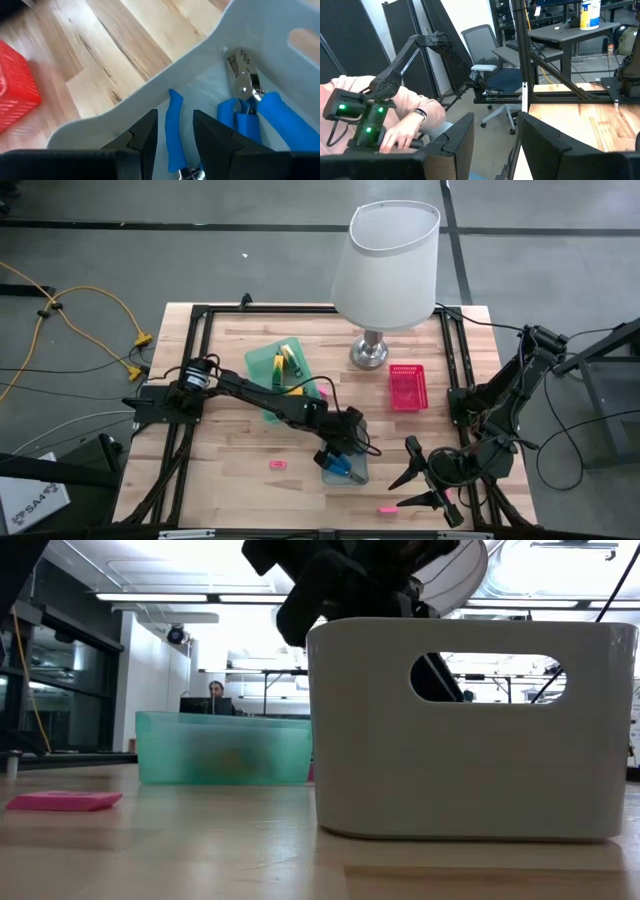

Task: Pick & Place School Supplies
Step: Put the pink eraser into the red bin

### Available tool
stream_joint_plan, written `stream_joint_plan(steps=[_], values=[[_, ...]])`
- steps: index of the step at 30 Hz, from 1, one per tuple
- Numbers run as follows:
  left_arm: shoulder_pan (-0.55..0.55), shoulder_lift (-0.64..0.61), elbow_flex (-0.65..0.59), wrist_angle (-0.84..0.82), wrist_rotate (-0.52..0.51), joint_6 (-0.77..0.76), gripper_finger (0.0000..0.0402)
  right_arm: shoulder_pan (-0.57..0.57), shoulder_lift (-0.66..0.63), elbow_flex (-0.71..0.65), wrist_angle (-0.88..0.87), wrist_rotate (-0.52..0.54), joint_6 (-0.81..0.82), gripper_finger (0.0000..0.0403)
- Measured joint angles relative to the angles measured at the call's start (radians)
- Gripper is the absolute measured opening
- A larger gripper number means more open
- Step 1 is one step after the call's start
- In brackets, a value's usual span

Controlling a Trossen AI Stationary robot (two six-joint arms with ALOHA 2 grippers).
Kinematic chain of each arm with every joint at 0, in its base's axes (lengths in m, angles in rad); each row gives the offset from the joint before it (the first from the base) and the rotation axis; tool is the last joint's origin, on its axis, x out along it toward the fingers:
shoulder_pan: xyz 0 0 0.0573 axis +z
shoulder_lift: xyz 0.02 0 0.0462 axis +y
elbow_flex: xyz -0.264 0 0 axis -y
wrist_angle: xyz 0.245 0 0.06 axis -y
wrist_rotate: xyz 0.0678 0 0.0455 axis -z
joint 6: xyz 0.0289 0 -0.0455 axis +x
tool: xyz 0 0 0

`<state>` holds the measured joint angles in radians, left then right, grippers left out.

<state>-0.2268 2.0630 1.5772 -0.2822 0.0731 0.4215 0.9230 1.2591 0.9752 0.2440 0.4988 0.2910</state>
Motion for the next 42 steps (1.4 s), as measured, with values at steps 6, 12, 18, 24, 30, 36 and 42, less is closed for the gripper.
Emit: stream_joint_plan(steps=[6, 12, 18, 24, 30, 36, 42], values=[[0.0, -0.05, 0.0, -0.011, 0.001, -0.048, 0.012, 0.0, 0.0, 0.0, 0.0, -0.004, 0.001, 0.0144], [0.0, -0.094, 0.0, -0.07, -0.042, -0.08, 0.012, 0.0, 0.005, 0.0, 0.0, -0.004, 0.001, 0.0144], [-0.006, -0.141, 0.0, -0.16, -0.158, -0.17, 0.012, 0.0, 0.009, 0.0, 0.0, -0.005, 0.004, 0.0144], [-0.022, -0.201, 0.0, -0.25, -0.192, -0.268, 0.012, 0.0, 0.009, 0.0, -0.005, -0.005, 0.002, 0.0144], [-0.044, -0.239, 0.0, -0.33, -0.223, -0.393, 0.012, 0.0, 0.009, 0.0, -0.015, -0.005, 0.001, 0.0144], [-0.035, -0.246, 0.001, -0.48, -0.29, -0.559, 0.012, 0.007, 0.009, 0.0, -0.027, -0.01, 0.003, 0.0144], [-0.003, -0.246, 0.0, -0.642, -0.318, -0.676, 0.012, 0.027, 0.009, 0.0, -0.03, -0.006, 0.003, 0.0144]])
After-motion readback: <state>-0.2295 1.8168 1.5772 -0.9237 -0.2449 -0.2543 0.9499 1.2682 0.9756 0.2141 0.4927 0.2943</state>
